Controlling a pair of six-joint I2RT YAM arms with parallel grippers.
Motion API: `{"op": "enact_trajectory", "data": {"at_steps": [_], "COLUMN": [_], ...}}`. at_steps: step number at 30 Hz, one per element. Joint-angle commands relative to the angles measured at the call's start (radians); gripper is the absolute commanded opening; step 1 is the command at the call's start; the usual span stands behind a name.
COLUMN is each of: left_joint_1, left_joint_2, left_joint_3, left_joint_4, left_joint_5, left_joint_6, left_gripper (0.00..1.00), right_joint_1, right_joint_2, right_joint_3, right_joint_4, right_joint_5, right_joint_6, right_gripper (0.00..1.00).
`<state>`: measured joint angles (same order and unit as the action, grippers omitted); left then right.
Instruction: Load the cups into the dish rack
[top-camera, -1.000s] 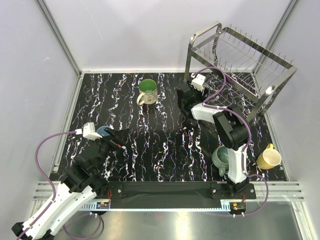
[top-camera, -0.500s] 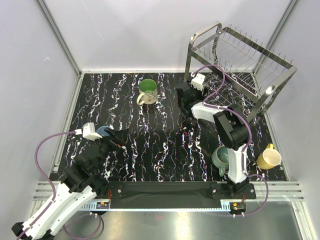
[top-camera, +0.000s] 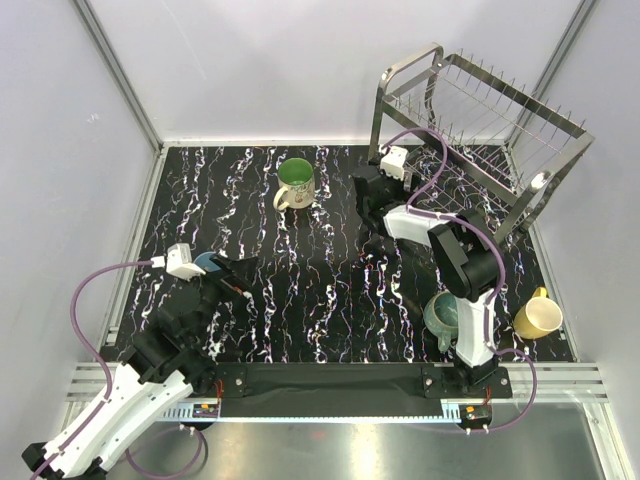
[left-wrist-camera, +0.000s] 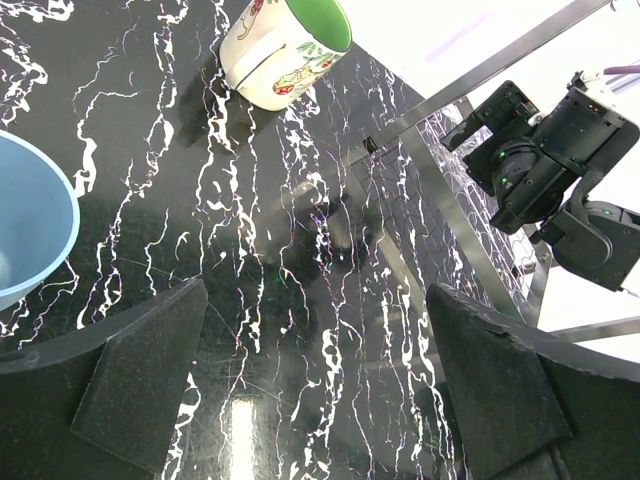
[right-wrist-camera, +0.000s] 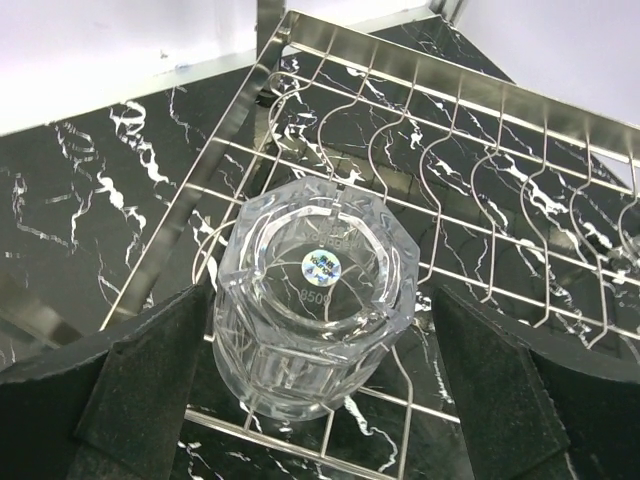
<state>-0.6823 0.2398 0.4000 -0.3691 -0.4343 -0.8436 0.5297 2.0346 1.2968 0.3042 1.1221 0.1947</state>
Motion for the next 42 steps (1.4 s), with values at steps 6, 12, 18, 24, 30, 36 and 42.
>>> {"op": "enact_trajectory", "data": {"at_steps": [6,12,18,24,30,36,42], "left_joint_1": [-0.002,-0.002,-0.002,-0.002,0.001,0.059,0.21], "left_joint_2": [0.009,0.041,0.169,0.355,0.529,0.731,0.878], "left_joint_3": [0.022,0.072,0.235,0.45,0.618,0.755,0.758], "left_joint_4": [0.025,-0.05,-0.252,-0.485,-0.701,-0.791,-0.72], "left_joint_5": [0.006,-0.003,-0.064,-0.063,-0.145,-0.182,-0.087], "left_joint_6": [-0.008,0.011,0.012,0.084,0.097,0.115,0.212], "left_gripper": [0.99,0.99,0.99,0.97,0.93,0.88,0.76], "right_joint_1": [0.053,0.096,0.182,0.262,0.296,0.302,0.311], "right_joint_2": [-0.134,-0.208,-0.303,-0.411,-0.666,-0.908,-1.083], "right_joint_3": [-0.06,-0.096,-0.071,-0.07,-0.217,-0.405,-0.495], "right_joint_4": [0.03,-0.057,-0.43,-0.802,-0.936,-0.901,-0.936], "right_joint_5": [-0.061,-0.067,-0.129,-0.389,-0.72,-1.028,-1.067], "right_joint_6": [-0.118,-0.094,0.067,0.265,0.414,0.551,0.626], "right_gripper": [1.0,1.0,1.0,0.99,1.0,0.99,0.98]}}
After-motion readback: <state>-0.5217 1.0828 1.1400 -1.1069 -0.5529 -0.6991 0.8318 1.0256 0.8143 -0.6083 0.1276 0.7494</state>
